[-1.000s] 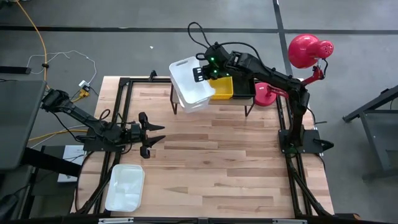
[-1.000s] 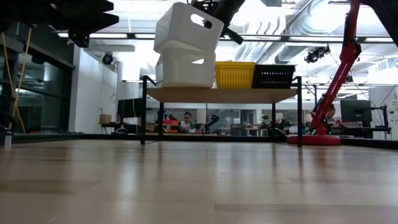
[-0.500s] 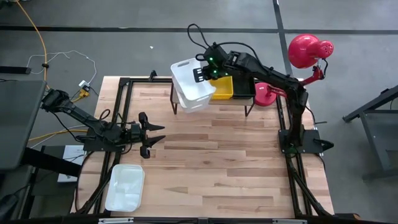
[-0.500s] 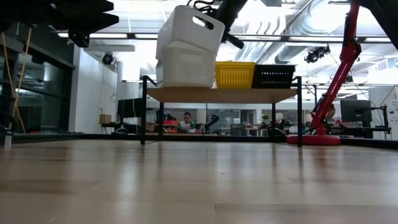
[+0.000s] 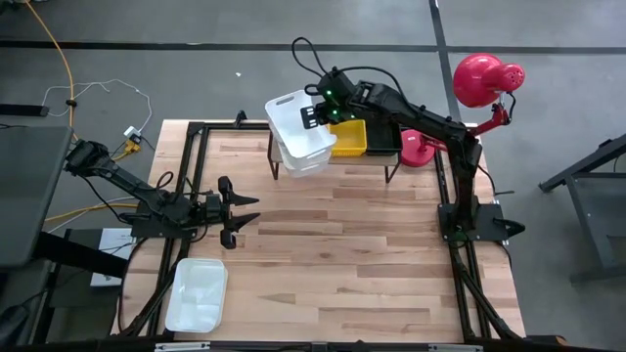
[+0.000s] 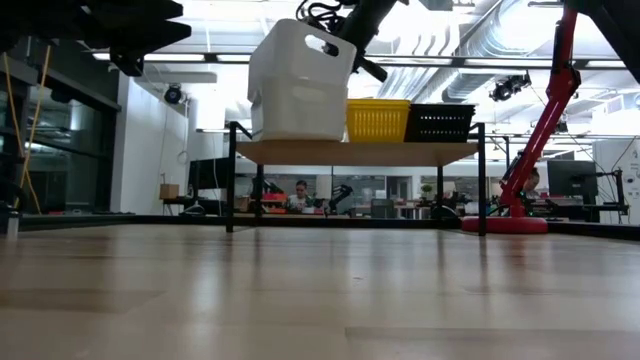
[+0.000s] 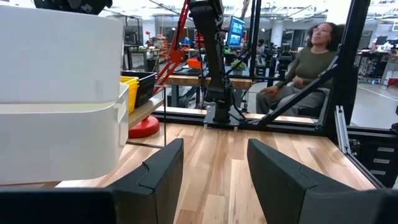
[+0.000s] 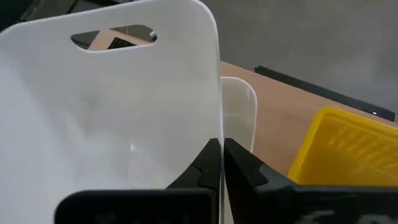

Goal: Stack baskets on shelf by color
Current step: Stack the right white bin on the other white bin on the shelf

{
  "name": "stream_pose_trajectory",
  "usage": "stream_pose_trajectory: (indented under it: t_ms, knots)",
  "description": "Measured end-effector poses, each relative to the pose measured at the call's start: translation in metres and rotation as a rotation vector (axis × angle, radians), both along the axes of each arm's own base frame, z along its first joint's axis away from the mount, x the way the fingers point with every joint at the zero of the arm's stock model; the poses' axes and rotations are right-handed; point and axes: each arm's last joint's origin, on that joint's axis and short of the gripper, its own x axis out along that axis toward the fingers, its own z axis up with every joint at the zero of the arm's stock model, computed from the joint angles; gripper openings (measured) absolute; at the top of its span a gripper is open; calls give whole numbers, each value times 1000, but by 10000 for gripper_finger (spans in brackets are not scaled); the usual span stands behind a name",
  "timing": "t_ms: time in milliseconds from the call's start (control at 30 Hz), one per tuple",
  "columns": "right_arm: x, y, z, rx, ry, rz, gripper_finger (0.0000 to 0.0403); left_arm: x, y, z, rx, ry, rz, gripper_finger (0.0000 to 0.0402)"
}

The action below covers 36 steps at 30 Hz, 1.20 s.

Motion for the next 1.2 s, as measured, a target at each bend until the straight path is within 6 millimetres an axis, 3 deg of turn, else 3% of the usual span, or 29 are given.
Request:
stream_pose_trajectory:
  t_ms: [400, 1000, 1200]
  knots:
    - [-5, -2, -4, 4, 54, -74, 0, 0, 0, 0, 0, 0, 2, 166]
    - [-5, -2, -4, -23, 76, -37, 0, 0, 0, 0, 0, 0, 2, 166]
    - [-5, -2, -4, -36, 86, -26, 32, 0, 0, 0, 0, 0, 3, 166]
